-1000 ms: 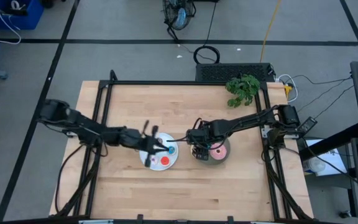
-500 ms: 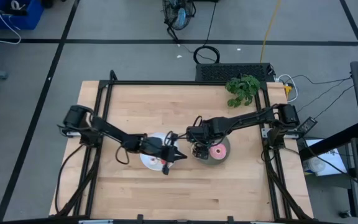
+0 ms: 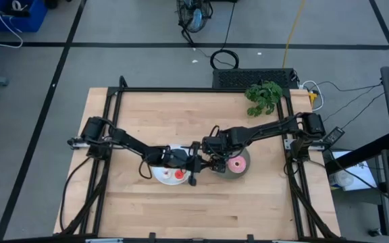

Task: Pick & Place donuts
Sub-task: Put the large black donut on the gray plate

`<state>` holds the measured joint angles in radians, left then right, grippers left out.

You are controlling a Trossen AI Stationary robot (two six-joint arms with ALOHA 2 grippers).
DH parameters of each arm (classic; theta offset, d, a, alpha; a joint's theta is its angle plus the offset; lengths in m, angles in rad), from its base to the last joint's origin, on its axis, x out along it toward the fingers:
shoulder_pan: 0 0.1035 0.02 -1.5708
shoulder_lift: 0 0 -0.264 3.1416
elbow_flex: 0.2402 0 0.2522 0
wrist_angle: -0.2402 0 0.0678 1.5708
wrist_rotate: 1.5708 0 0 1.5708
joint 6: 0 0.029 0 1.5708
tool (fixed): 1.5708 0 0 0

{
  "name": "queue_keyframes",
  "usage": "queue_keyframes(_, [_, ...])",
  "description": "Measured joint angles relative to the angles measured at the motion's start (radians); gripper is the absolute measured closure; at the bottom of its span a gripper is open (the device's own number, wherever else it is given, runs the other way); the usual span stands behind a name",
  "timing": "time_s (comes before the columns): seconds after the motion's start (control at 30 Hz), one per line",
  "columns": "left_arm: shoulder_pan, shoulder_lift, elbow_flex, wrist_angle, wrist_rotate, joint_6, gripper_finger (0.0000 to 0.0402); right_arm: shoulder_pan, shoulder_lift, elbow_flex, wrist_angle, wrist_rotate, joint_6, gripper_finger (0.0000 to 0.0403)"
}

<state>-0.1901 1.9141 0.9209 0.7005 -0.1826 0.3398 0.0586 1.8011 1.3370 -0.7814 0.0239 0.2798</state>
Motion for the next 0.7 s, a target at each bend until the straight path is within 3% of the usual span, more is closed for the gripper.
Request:
queue_keyframes(0.37, [0.080, 0.000, 0.004, -0.063, 0.086, -0.101, 0.0394, -0.034, 0.000, 0.000, -0.010, 0.000, 0.007, 0.0114])
queue_keyframes(0.7, [0.092, 0.031, 0.004, -0.048, 0.103, -0.117, 0.0394, -0.053, 0.000, 0.000, -0.010, 0.000, -0.004, 0.0116])
